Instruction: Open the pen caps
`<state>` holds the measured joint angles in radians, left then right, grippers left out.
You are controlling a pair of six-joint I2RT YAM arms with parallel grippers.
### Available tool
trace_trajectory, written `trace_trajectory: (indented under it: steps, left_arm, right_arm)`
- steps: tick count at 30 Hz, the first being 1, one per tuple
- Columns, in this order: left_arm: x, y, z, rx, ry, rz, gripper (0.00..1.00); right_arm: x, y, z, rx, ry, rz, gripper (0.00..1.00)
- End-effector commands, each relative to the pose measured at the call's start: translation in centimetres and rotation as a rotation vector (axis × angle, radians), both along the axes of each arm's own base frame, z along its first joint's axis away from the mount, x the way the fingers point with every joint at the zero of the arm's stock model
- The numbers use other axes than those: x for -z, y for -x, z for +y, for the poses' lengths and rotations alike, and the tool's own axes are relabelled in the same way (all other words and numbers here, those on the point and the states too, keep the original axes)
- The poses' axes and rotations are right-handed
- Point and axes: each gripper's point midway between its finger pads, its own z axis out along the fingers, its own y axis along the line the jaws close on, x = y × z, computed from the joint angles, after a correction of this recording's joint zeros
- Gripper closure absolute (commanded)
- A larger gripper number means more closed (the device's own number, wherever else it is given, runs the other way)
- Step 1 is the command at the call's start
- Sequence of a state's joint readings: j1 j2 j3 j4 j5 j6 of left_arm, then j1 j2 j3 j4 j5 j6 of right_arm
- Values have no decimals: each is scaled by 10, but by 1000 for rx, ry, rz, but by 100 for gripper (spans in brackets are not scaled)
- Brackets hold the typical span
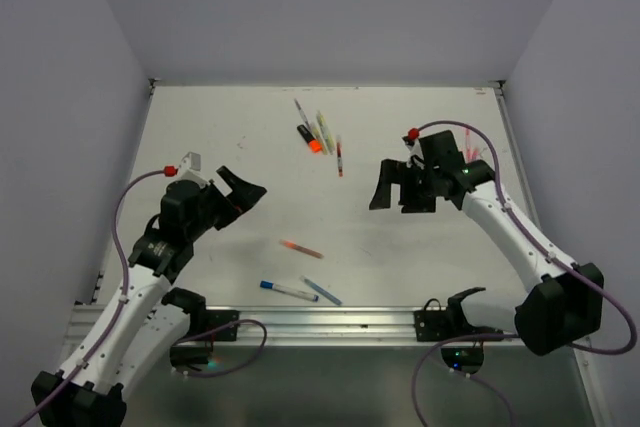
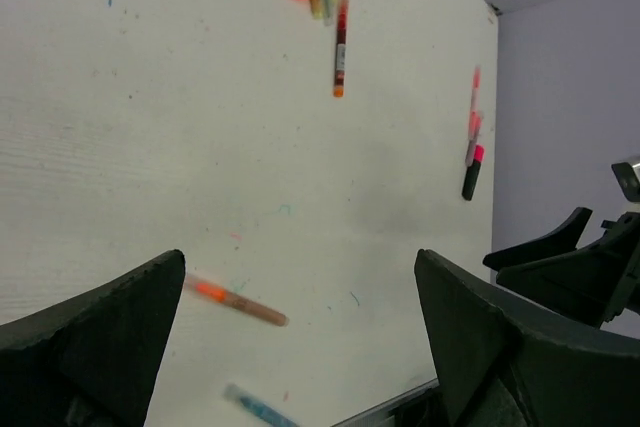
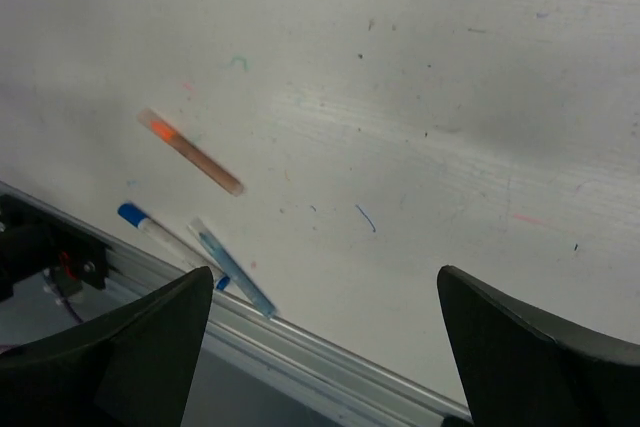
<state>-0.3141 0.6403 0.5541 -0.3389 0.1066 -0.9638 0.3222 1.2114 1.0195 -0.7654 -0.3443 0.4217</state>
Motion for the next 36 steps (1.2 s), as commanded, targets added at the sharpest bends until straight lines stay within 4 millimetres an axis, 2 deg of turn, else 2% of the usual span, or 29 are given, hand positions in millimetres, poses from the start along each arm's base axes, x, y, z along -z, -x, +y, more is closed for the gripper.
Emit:
trace_trajectory:
  steps: [1, 2, 4, 5, 8, 10, 11, 14, 15, 16, 17, 19, 21, 22, 23, 26, 30, 31, 36]
  left_arm:
    - [-24, 2, -2, 47, -38, 34, 0]
    - [-35, 4, -4, 63, -45, 45, 0]
    - [-28, 10, -9, 91, -45, 155, 0]
    - [-28, 17, -10, 109, -48, 210, 0]
    - [-9, 32, -13, 138, -66, 376, 1]
    - [-5, 37, -17, 154, -41, 421, 1]
    - [-3, 38, -19, 160, -29, 428, 1]
    - [0, 38, -28, 178, 41, 412, 1]
    - [2, 37, -29, 169, 53, 418, 1]
    - [5, 36, -31, 177, 59, 422, 2]
    - [9, 35, -32, 178, 53, 445, 2]
    - [6, 29, -32, 185, 29, 444, 2]
    - [17, 28, -27, 186, -27, 493, 2]
    - [14, 23, -24, 169, -53, 492, 2]
    - [22, 26, -19, 166, -89, 545, 2]
    - [23, 23, 0, 89, -175, 603, 4]
    - [24, 21, 25, -6, -184, 631, 12]
    - [29, 25, 36, -41, -181, 674, 12]
    - [48, 38, 57, -91, -206, 801, 12]
  right_arm:
    - [-4, 9, 7, -63, 147, -6, 1]
    - [-8, 14, 17, -105, 202, -29, 1]
    - [-14, 16, 29, -151, 221, -60, 1]
    - [-13, 25, 35, -205, 239, -39, 1]
    - [-31, 21, 53, -279, 258, -135, 1]
    - [-28, 24, 64, -343, 226, -122, 1]
    - [-25, 24, 71, -372, 206, -125, 1]
    - [3, 33, 93, -477, 178, -104, 1]
    - [7, 34, 100, -507, 170, -109, 4]
    - [20, 33, 107, -530, 177, -91, 10]
    - [23, 33, 120, -560, 175, -115, 13]
    - [32, 31, 132, -604, 202, -121, 19]
    - [43, 29, 151, -644, 224, -136, 20]
    - [47, 26, 156, -647, 239, -147, 22]
    - [54, 25, 168, -663, 243, -156, 23]
    - [66, 20, 183, -677, 272, -186, 29]
    - [82, 19, 194, -702, 302, -212, 37]
    - [86, 20, 198, -710, 306, -217, 40]
    - [102, 24, 203, -732, 344, -213, 52]
